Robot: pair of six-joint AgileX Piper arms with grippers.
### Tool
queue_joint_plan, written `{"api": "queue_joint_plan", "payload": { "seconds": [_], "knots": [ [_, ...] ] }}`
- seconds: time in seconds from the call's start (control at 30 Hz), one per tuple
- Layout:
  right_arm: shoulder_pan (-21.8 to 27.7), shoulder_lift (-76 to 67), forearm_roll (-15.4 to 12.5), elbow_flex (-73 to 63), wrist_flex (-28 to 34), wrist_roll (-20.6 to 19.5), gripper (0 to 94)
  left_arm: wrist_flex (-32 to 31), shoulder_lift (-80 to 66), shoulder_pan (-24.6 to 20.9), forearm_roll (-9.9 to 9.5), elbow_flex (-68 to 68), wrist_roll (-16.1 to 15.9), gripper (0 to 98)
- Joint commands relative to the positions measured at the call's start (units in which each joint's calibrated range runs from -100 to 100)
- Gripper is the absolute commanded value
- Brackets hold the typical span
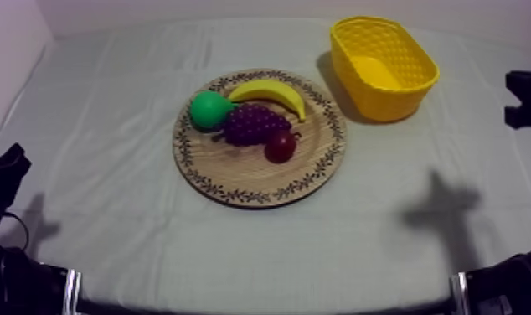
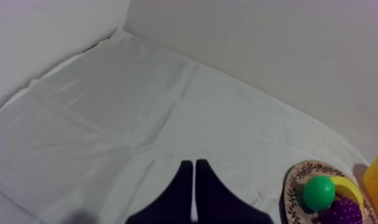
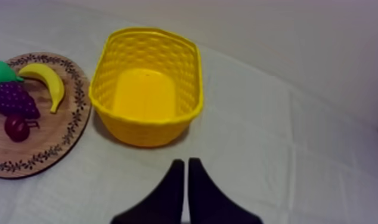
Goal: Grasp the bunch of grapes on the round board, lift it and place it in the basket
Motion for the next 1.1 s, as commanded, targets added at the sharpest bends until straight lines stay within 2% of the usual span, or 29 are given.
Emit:
{"api": "queue_joint_plan", "payload": {
  "seconds": [0.0,0.23,0.37,0.8,1.07],
  "knots": [
    [-0.56,5.27,-0.68,-5.62,0.85,0.74,0.7,0.00,0.03,0.02,-0.02,0.04,-0.01,0.1],
    [-4.32,15.62,-2.45,-17.26,4.26,2.27,0.7,0.00,0.03,0.02,-0.02,0.04,-0.01,0.1],
    [-7.71,21.22,-1.80,-23.45,5.59,1.79,0.7,0.00,0.03,0.02,-0.02,0.04,-0.01,0.1],
    [-15.06,35.07,-3.11,-33.90,4.94,4.06,0.7,0.00,0.03,0.02,-0.02,0.04,-0.01,0.1],
    [-19.64,43.54,-0.03,-40.03,5.67,1.20,0.7,0.00,0.03,0.02,-0.02,0.04,-0.01,0.1]
  ]
}}
